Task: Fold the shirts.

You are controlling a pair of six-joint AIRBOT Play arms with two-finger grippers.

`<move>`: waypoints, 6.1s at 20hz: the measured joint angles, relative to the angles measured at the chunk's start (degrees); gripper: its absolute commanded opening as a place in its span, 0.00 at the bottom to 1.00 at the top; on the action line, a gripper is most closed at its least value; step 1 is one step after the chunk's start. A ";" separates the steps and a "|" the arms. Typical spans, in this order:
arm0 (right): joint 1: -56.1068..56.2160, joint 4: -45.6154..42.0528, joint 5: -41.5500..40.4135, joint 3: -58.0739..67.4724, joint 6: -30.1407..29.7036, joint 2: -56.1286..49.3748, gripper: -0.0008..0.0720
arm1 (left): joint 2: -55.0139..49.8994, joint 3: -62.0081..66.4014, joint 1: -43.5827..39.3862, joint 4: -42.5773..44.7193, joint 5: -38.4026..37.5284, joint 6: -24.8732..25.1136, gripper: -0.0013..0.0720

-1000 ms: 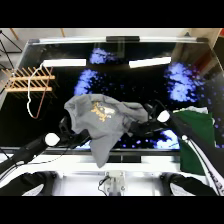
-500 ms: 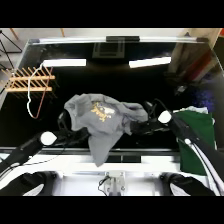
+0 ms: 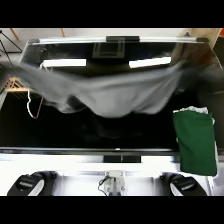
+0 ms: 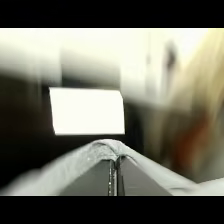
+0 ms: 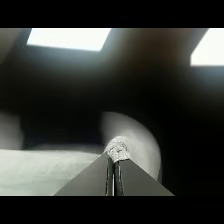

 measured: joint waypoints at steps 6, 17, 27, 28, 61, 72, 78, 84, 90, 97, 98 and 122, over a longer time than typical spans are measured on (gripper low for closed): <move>0.11 -13.11 0.26 17.11 4.72 8.31 0.09 | 5.49 21.81 8.44 2.01 0.48 -3.02 0.06; 0.11 -15.15 32.48 17.05 4.02 0.72 0.09 | 0.52 18.75 10.16 5.60 -22.29 -4.37 0.06; -0.76 -17.40 4.59 -2.25 12.33 -28.17 0.09 | -21.46 -7.23 10.21 5.60 -10.91 2.29 0.06; -1.49 -17.40 -0.04 -1.99 13.88 -31.34 0.09 | -24.68 -7.98 10.21 5.14 -6.82 2.60 0.06; -13.14 0.17 7.04 1.51 -0.61 -51.21 0.70 | -54.21 -7.37 10.54 -5.42 -14.21 7.61 0.76; -28.15 17.46 30.51 -2.62 -15.02 -45.57 0.70 | -33.22 -38.47 17.49 -8.98 -24.50 14.91 0.76; -25.33 20.55 29.14 -3.23 -15.85 -45.44 0.70 | -31.41 -46.36 17.18 -18.23 -15.06 15.50 0.70; -24.13 22.01 26.32 -7.50 -15.78 -45.44 0.70 | -34.14 -47.63 13.22 -21.59 -8.63 15.74 0.06; -23.30 21.57 21.46 -13.77 -15.78 -45.44 0.70 | -35.23 -46.01 12.37 -21.29 -9.20 16.24 0.06; -23.30 16.22 21.14 -16.37 -15.43 -45.59 0.70 | -35.30 -43.76 12.46 -20.81 -10.71 16.72 0.06; -23.28 15.87 21.16 -17.03 -15.21 -45.62 0.70 | -35.30 -43.65 12.46 -21.14 -10.93 16.74 0.06; -22.40 24.74 16.81 -2.10 -18.27 -46.84 0.09 | -35.82 -21.14 14.43 -19.50 -13.90 18.88 0.06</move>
